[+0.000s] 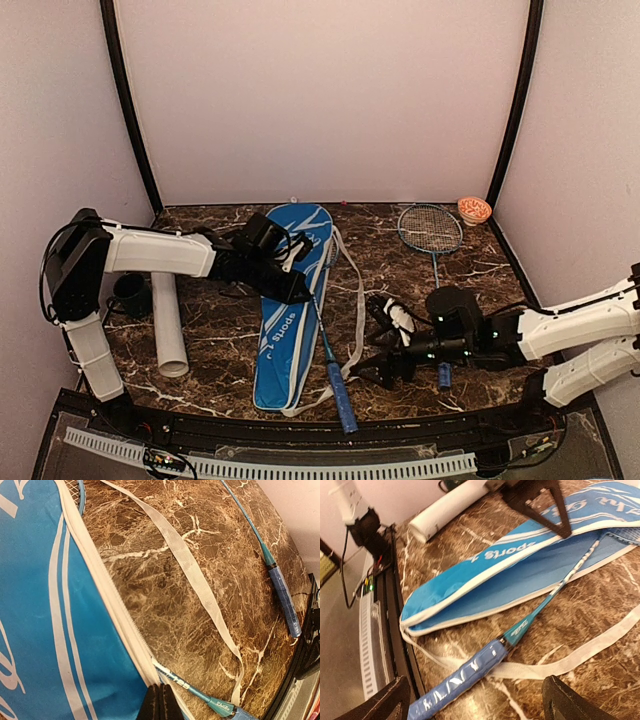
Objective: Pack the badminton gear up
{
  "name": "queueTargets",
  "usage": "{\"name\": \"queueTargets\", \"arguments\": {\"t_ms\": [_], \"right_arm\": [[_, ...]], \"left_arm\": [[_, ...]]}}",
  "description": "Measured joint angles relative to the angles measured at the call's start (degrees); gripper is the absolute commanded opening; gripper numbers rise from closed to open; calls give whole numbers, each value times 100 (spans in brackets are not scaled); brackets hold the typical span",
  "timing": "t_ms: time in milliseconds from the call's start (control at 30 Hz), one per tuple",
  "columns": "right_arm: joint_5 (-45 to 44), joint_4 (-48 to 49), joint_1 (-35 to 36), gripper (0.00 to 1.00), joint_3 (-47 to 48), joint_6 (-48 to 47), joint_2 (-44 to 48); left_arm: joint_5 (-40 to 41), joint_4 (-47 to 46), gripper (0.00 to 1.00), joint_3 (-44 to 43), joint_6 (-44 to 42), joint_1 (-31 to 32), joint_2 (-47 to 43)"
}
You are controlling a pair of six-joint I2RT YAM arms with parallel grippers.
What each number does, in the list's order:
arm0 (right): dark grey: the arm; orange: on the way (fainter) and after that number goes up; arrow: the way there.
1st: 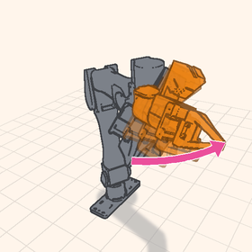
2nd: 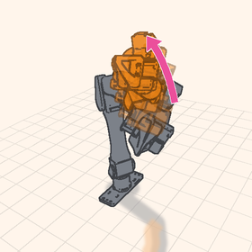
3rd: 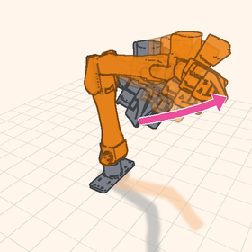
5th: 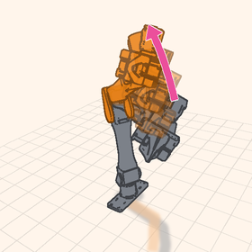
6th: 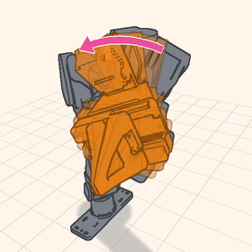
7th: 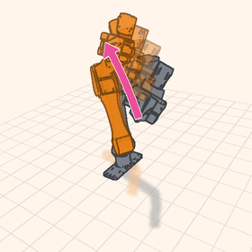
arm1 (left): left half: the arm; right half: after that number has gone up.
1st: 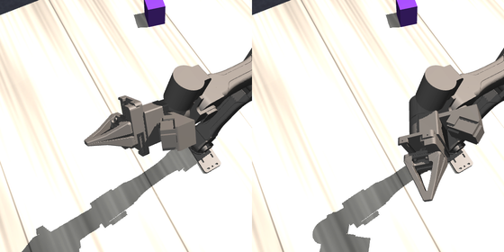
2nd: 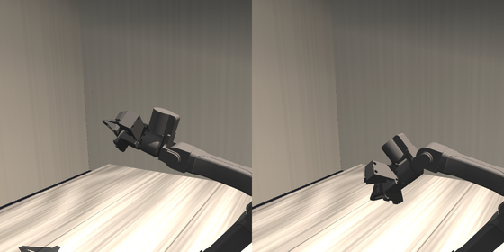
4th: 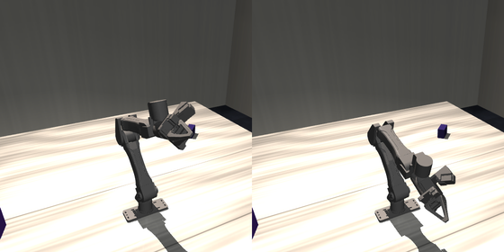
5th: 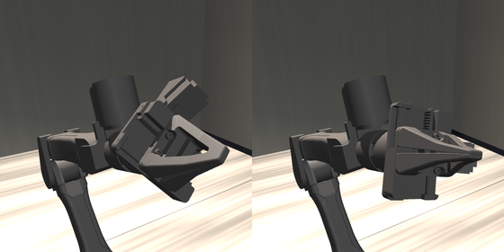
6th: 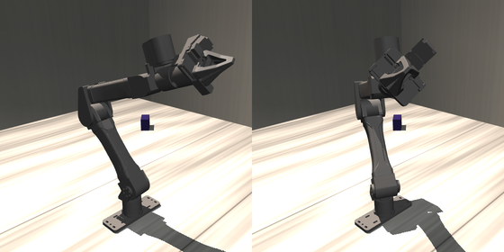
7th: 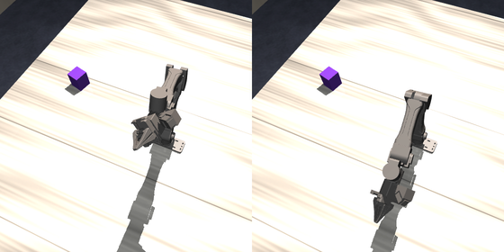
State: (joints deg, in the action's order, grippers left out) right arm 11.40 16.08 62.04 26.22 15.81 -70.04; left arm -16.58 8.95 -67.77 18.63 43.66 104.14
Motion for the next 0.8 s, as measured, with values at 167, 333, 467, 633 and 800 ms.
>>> {"name": "queueTargets", "arguments": {"t_ms": [167, 333, 467, 633, 800], "right_arm": [[-234, -437, 798, 95, -39, -780, -57], [-678, -695, 1567, 98, 35, -1123, -514], [-942, -798, 1882, 98, 44, -1281, -800], [-1091, -800, 1971, 92, 98, -1392, -1003], [-1200, -780, 2020, 75, 111, -1484, -1246]], "left_arm": [[-57, -7, 0, 0, -4, -7, 17], [-55, 11, 0, -7, -48, -31, 42], [-76, 57, 0, -85, -72, -52, 120], [-122, 101, 0, -151, -92, -70, 186], [-149, 101, 0, -155, -94, -74, 186]]}}
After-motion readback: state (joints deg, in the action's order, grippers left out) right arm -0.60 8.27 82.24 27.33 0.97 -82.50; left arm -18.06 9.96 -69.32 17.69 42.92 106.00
